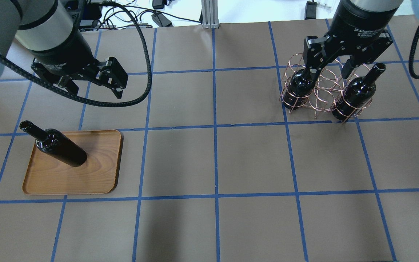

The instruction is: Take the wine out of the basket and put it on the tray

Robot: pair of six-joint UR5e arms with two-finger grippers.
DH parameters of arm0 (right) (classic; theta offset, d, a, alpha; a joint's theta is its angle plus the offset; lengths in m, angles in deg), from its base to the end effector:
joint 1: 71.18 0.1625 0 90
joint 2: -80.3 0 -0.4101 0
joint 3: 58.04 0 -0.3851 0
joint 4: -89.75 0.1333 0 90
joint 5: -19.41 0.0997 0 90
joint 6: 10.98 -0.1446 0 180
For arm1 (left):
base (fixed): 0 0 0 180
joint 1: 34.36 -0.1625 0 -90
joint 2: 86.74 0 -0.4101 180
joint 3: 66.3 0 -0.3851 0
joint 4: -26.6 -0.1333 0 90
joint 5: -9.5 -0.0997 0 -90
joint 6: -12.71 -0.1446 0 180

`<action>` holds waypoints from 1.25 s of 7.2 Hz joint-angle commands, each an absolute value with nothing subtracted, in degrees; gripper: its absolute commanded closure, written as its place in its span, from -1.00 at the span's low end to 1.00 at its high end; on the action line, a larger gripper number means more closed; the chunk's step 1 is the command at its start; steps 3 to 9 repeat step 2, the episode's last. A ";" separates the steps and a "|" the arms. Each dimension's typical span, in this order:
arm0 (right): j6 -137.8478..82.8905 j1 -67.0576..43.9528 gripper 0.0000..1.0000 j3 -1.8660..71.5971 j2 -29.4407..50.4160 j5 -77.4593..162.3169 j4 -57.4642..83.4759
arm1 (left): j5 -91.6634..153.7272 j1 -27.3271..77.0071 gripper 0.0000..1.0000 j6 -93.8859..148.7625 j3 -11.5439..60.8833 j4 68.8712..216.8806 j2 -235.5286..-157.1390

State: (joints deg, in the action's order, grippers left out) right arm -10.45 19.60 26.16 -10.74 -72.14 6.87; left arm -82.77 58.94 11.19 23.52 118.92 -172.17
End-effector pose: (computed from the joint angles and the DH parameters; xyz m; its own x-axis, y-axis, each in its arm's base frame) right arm 0.1358 -0.4721 0.4734 -0.9994 -0.0230 0.0270 -0.0229 0.9997 0.0051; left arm -0.1537 -0.4487 0.4631 -0.9958 0.0823 -0.0407 0.0840 0.9956 -0.0413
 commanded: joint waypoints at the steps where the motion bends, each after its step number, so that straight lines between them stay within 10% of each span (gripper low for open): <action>1: -10.45 19.61 -0.31 26.16 -10.67 -72.18 6.87 | -82.52 58.98 -1.00 11.21 23.61 118.97 -172.17; 9: -10.45 19.61 -0.32 26.16 -10.76 -72.18 6.87 | -82.44 59.07 -1.00 11.21 23.61 119.06 -172.17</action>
